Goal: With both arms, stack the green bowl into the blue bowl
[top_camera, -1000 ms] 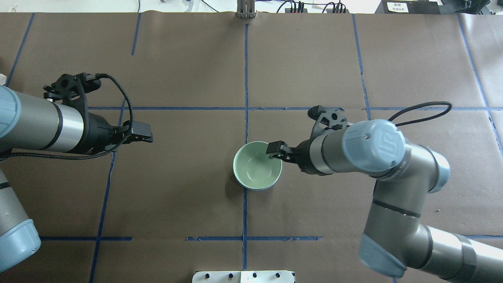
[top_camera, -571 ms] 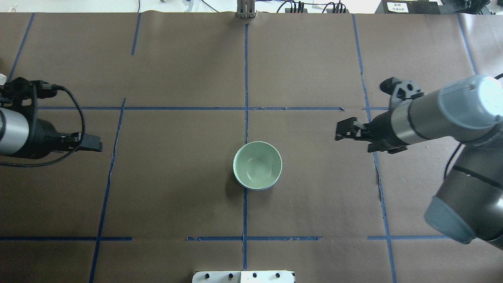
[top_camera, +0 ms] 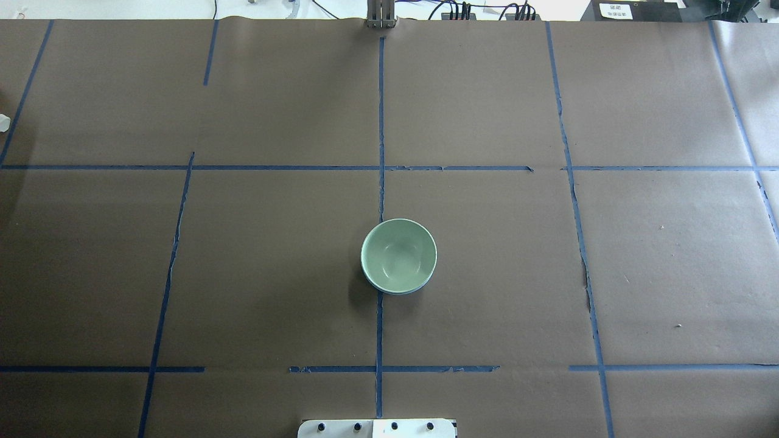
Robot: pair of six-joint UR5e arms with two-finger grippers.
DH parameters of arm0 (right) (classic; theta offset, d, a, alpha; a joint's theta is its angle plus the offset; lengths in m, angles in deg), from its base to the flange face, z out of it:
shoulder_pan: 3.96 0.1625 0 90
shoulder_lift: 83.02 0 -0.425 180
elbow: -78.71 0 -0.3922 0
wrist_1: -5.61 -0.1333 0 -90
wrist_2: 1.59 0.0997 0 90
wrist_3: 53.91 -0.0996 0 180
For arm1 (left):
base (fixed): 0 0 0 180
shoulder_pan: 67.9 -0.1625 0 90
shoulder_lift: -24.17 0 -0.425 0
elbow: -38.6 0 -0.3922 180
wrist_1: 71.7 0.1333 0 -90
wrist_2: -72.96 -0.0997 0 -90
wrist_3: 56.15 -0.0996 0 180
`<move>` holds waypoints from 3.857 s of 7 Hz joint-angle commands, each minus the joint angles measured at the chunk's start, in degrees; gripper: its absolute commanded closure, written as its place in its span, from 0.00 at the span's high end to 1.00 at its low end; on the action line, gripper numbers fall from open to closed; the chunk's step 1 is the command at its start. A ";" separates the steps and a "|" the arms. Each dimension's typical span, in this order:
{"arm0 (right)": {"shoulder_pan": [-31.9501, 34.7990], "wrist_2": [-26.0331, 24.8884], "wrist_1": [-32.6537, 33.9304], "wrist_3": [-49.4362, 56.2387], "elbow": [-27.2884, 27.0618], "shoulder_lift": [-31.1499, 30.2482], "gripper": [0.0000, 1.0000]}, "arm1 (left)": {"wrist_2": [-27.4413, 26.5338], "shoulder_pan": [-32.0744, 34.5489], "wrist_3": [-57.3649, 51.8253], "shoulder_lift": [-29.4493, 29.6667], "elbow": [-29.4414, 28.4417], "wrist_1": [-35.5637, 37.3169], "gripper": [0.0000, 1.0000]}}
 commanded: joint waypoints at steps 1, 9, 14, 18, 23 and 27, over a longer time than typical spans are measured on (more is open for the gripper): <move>6.16 0.26 9.87 16.14 2.94 1.14 1.00 | 6.59 5.12 -6.48 0.24 -7.33 2.84 1.00; 3.45 -5.35 15.81 16.97 1.79 5.45 1.00 | 6.27 5.12 -3.04 0.24 -7.53 4.69 1.00; 3.44 -4.66 15.81 16.79 1.44 5.19 1.00 | 6.37 5.29 -2.43 -2.13 -6.92 4.69 1.00; 3.36 -4.40 15.37 16.61 1.53 5.10 1.00 | 6.10 5.38 -2.69 -2.31 -6.31 4.96 1.00; 3.36 -3.87 15.28 16.61 1.44 5.01 1.00 | 5.66 5.38 -2.78 -2.83 -5.60 5.49 1.00; 3.36 -3.43 15.19 16.70 0.30 4.14 1.00 | 5.66 5.38 -2.78 -2.92 -5.60 5.40 1.00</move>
